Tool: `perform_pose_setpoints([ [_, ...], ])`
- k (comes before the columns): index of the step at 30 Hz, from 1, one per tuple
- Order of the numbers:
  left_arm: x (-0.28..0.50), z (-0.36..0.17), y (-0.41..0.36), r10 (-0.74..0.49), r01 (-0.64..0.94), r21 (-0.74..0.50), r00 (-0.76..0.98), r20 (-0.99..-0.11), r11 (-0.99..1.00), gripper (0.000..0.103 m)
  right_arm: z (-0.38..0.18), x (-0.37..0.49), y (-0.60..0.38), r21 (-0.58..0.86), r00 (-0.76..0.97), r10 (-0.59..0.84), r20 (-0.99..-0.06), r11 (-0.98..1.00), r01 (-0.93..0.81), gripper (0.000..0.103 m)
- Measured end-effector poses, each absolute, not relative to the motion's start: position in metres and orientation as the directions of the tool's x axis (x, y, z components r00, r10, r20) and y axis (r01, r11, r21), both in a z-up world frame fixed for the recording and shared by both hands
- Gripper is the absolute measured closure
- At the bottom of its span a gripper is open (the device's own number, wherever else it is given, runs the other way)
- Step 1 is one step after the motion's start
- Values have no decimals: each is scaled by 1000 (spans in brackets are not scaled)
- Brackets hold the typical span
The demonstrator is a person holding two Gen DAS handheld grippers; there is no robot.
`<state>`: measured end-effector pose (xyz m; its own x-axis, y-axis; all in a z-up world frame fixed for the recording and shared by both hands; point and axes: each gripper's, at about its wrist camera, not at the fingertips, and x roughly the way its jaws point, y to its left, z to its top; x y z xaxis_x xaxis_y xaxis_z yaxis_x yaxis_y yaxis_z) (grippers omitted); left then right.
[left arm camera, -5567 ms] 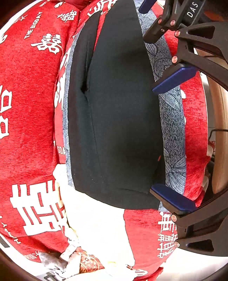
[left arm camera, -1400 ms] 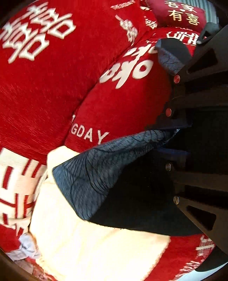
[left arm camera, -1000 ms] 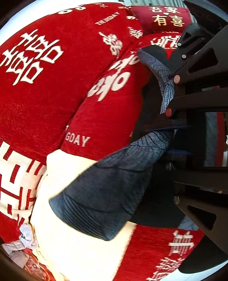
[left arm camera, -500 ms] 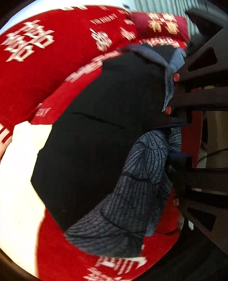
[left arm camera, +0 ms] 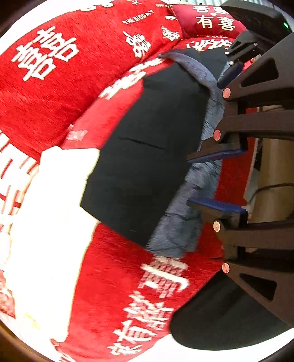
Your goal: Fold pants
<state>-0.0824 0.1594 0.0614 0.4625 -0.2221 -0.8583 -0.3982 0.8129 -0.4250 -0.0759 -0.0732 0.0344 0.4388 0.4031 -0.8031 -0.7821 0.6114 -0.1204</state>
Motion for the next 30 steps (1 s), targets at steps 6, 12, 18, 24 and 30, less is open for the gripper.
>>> perform_pose_setpoints([
  [6,-42,44,127,-207,-362,-371,417,-885,855,22,9,-28,-90,12,389,329,-861,777,-630,34],
  [12,-34,24,87,-93,-266,-185,326,-941,946,13,41,-21,-136,33,473,331,-816,845,-534,32],
  [18,-32,17,91,-101,-296,-198,313,-944,934,2,70,78,-235,20,595,55,-802,998,-64,19],
  [24,-39,15,88,-86,-287,-184,324,-942,940,1,39,166,-287,81,401,-15,-916,972,221,19],
  [30,-36,14,87,-91,-280,-188,326,-941,941,1,33,167,-284,61,400,-19,-916,981,185,93],
])
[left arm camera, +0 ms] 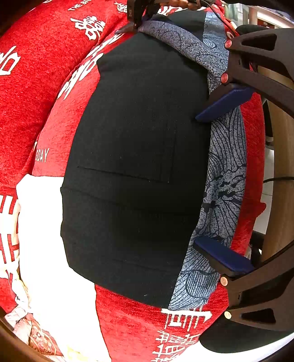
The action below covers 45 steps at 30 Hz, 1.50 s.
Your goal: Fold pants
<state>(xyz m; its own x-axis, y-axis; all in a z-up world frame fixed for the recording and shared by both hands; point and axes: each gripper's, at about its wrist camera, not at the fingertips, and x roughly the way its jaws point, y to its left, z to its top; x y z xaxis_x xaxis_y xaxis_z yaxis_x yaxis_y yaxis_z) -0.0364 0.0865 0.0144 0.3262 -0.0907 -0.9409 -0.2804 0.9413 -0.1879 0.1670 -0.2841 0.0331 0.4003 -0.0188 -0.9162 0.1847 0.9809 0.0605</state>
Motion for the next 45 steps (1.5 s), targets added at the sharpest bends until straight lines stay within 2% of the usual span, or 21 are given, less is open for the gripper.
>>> perform_pose_setpoints([
  [9,-27,18,79,-78,-280,-168,306,-949,945,1,61,120,-303,104,501,1,-866,978,178,96],
  [17,16,53,14,-76,-88,-115,362,-929,989,1,73,61,-325,129,572,-30,-820,963,236,96],
  [23,50,47,-50,18,51,39,354,-935,998,1,56,-4,-351,113,583,-74,-809,954,278,97],
  [27,54,32,-92,235,152,324,424,-874,934,0,47,-8,-356,116,567,-70,-821,951,286,97],
  [32,38,35,-65,319,132,423,468,-824,897,0,52,-15,-356,102,589,-76,-805,959,263,97],
  [33,34,35,-51,333,116,428,461,-822,896,0,50,-17,-358,106,584,-71,-808,959,263,97],
  [37,17,39,7,222,82,280,417,-881,956,0,35,-30,-369,125,559,-49,-828,955,268,97],
  [41,0,35,44,247,9,274,401,-882,962,0,29,-37,-371,110,538,-46,-842,960,256,95],
  [42,-5,35,54,227,-12,243,396,-890,970,0,31,-39,-371,119,531,-33,-847,961,250,87],
  [45,-8,35,75,251,-84,237,375,-892,968,0,49,-47,-373,103,535,-53,-843,961,256,74],
])
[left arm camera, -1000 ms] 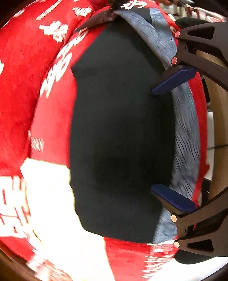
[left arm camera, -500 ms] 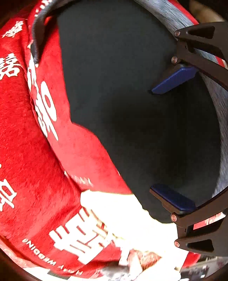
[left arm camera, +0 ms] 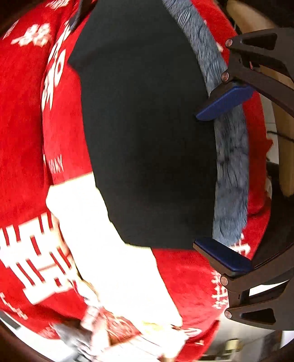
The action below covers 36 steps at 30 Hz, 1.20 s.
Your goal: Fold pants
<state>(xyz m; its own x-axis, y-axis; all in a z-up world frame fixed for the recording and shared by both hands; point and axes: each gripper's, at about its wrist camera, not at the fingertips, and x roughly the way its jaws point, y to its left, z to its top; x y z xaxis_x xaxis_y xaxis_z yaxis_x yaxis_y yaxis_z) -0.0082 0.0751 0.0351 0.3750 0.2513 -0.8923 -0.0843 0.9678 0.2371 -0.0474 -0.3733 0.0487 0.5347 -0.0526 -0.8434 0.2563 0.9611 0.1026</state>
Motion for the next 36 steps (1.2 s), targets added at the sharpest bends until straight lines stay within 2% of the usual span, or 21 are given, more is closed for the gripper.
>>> perform_pose_setpoints([
  [1,-6,36,78,258,-98,239,377,-889,966,0,61,-51,-371,73,568,-86,-818,965,250,70],
  [2,-1,36,78,265,-106,243,375,-888,964,0,74,-52,-368,30,606,-128,-785,970,243,53],
  [3,5,37,74,264,-105,242,375,-888,964,0,86,-49,-364,-6,642,-155,-751,974,228,25],
  [4,10,40,67,257,-99,237,377,-890,966,0,94,-45,-360,-27,670,-156,-726,980,200,14],
  [6,30,43,45,226,-55,222,390,-893,973,0,108,-22,-346,-148,716,-198,-670,980,133,11],
  [9,48,44,-16,191,75,245,424,-885,967,0,108,25,-329,-334,701,-288,-652,940,76,11],
  [13,68,35,-77,202,183,303,426,-882,935,0,89,95,-305,-414,608,-316,-728,910,-24,11],
  [17,73,22,-88,221,206,326,409,-885,923,0,56,134,-282,-522,532,-379,-757,841,-143,11],
  [19,68,21,-77,212,203,312,399,-892,928,0,33,147,-281,-565,480,-427,-766,804,-187,13],
  [20,69,19,-73,210,196,304,393,-895,932,0,25,149,-284,-573,466,-436,-769,794,-202,22],
  [21,64,20,-68,212,186,300,385,-898,936,0,22,150,-286,-572,458,-437,-774,794,-208,45],
  [22,63,20,-62,212,177,296,379,-901,939,0,18,151,-292,-562,449,-434,-781,803,-201,58],
  [23,58,21,-56,210,166,287,372,-904,943,0,19,150,-301,-534,439,-417,-795,826,-183,80],
  [24,55,21,-49,206,149,274,361,-910,950,0,23,148,-311,-486,440,-378,-814,859,-161,90],
  [27,49,23,-22,221,89,266,343,-913,960,0,44,128,-340,-416,504,-326,-800,906,-75,95],
  [30,42,26,5,176,37,198,327,-928,979,0,69,102,-374,-329,555,-288,-780,944,26,95],
  [36,30,34,67,236,-154,196,304,-923,968,0,86,32,-444,-195,620,-284,-731,958,209,96],
])
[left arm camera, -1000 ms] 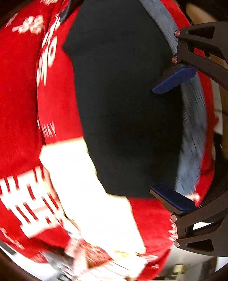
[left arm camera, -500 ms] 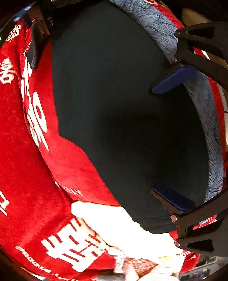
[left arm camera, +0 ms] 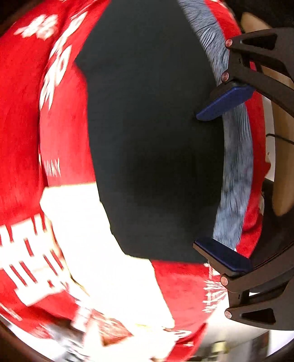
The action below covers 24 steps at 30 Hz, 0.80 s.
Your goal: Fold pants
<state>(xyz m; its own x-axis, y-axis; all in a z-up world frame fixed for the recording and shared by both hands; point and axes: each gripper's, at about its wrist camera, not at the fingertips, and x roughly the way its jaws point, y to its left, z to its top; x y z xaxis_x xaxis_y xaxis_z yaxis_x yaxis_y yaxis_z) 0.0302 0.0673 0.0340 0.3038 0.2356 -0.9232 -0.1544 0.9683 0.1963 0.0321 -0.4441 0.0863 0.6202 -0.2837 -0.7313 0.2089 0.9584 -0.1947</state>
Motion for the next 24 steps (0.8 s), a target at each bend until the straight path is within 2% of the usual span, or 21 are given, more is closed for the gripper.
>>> perform_pose_setpoints([
  [3,27,36,81,243,-215,185,291,-925,959,0,73,7,-477,-132,611,-286,-738,949,285,96],
  [6,29,42,65,224,-184,173,305,-926,968,0,52,-13,-508,-12,591,-235,-772,935,355,96],
  [9,32,50,27,173,-71,158,341,-924,985,0,32,-24,-525,81,587,-181,-789,917,391,96],
  [12,35,55,-25,71,81,106,356,-932,991,0,20,-29,-526,110,592,-169,-788,907,406,96],
  [14,36,53,-48,56,141,115,367,-929,983,0,19,-32,-525,123,598,-165,-784,903,411,96],
  [16,37,41,-70,87,207,174,374,-923,963,0,19,-32,-530,153,595,-143,-791,895,418,93],
  [19,44,7,-65,173,177,229,287,-942,957,0,20,-42,-543,177,569,-142,-810,866,468,68],
  [20,46,8,-59,137,160,188,284,-949,969,0,21,-47,-547,175,568,-161,-807,854,490,55],
  [21,46,8,-50,107,129,146,274,-956,981,0,23,-55,-552,174,573,-185,-798,840,514,47],
  [24,41,10,-25,118,84,144,264,-957,986,0,25,-68,-562,179,570,-206,-796,818,546,45],
])
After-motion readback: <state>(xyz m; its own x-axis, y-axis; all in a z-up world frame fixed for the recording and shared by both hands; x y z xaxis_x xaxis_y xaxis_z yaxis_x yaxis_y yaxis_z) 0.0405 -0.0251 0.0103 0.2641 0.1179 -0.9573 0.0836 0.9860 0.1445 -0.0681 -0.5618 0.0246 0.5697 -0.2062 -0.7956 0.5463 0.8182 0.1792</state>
